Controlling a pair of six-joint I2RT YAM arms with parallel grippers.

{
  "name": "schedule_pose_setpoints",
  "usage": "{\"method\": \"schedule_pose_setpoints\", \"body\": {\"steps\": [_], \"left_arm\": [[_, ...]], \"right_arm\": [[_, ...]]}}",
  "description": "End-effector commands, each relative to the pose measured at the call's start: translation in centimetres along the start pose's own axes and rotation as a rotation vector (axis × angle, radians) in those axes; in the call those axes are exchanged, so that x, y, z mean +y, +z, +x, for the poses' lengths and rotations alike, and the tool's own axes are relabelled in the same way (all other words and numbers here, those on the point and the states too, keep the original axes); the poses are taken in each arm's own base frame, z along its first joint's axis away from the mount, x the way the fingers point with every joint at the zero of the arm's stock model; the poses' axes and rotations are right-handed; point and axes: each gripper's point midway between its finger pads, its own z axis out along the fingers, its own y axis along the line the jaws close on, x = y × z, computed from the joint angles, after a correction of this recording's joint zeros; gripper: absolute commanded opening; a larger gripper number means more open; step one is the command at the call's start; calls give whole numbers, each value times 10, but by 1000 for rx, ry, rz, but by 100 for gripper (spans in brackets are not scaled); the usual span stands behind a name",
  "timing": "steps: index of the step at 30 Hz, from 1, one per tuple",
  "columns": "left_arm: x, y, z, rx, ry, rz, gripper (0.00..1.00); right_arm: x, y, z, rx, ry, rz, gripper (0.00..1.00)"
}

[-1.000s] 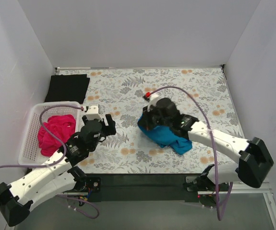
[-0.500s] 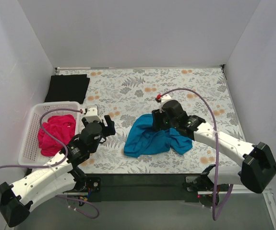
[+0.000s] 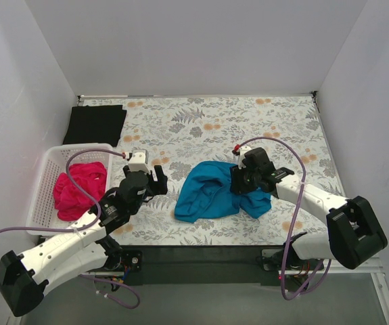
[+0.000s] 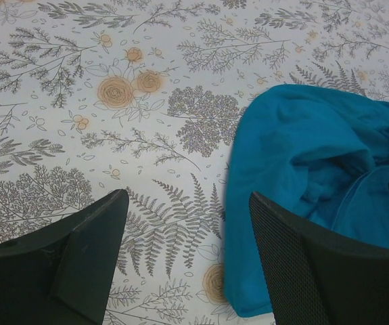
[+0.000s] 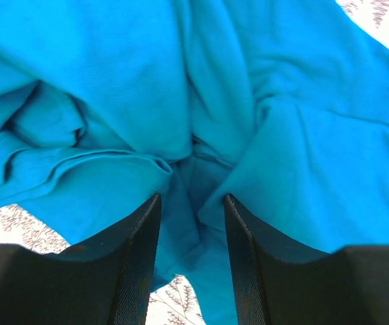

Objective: Fold and stack the t-shirts
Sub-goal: Flatten the tshirt out

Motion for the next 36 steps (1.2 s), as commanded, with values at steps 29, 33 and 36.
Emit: {"method": "schedule_pose_setpoints", "body": {"steps": [29, 33, 36], "left_arm": [[-6, 1, -8, 4, 13, 11, 71], [-6, 2, -8, 6, 13, 10, 71], [-6, 3, -7, 12, 15, 9, 71]], "right_arm": [[58, 13, -18, -21, -115, -235, 46], [49, 16, -19, -19, -91, -174, 44], [33, 17, -21, -33, -65, -74, 42]]}}
